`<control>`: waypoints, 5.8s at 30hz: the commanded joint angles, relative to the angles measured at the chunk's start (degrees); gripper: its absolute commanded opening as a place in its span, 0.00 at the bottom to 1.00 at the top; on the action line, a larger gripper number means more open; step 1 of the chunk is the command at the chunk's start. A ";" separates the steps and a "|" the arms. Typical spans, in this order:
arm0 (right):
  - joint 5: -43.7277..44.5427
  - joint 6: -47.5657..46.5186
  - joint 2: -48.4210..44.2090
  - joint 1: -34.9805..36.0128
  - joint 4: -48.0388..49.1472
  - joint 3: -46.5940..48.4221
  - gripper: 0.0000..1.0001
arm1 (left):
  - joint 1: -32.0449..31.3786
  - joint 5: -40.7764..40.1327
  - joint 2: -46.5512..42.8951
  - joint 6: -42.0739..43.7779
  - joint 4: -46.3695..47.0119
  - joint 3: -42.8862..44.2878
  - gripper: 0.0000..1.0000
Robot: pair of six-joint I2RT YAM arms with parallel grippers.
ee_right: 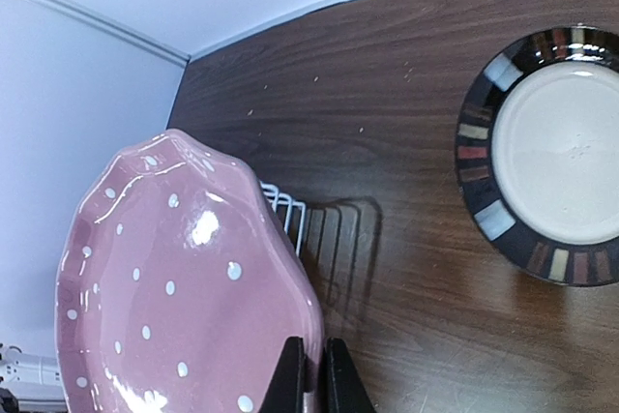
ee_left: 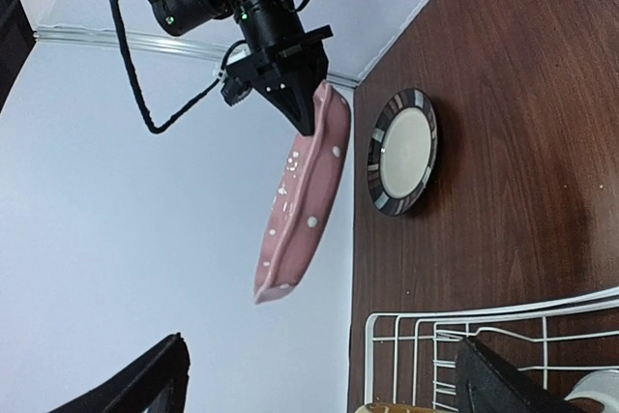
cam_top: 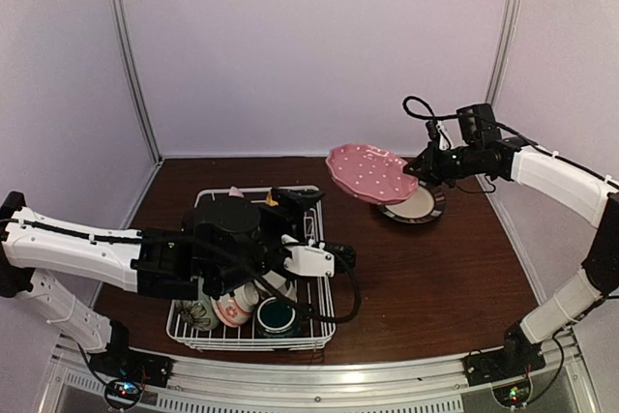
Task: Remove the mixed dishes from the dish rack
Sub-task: Place the plate with another plate, then grab the plate from the dish rack.
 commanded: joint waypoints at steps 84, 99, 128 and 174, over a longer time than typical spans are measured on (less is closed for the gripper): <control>17.15 -10.57 29.76 -16.99 21.45 4.99 0.22 | -0.01 -6.46 -4.91 -9.36 3.86 -2.08 0.97; 20.21 -10.35 26.58 -17.03 17.58 5.86 0.48 | 0.02 -9.01 -5.20 -13.63 3.02 -0.25 0.98; 18.71 -14.34 -4.76 -6.90 4.22 4.52 0.96 | 18.11 7.58 0.33 -73.92 -35.44 23.80 0.97; 35.97 -24.33 -18.65 1.10 1.40 -0.24 1.00 | 29.39 32.88 7.83 -105.52 -26.93 10.49 0.60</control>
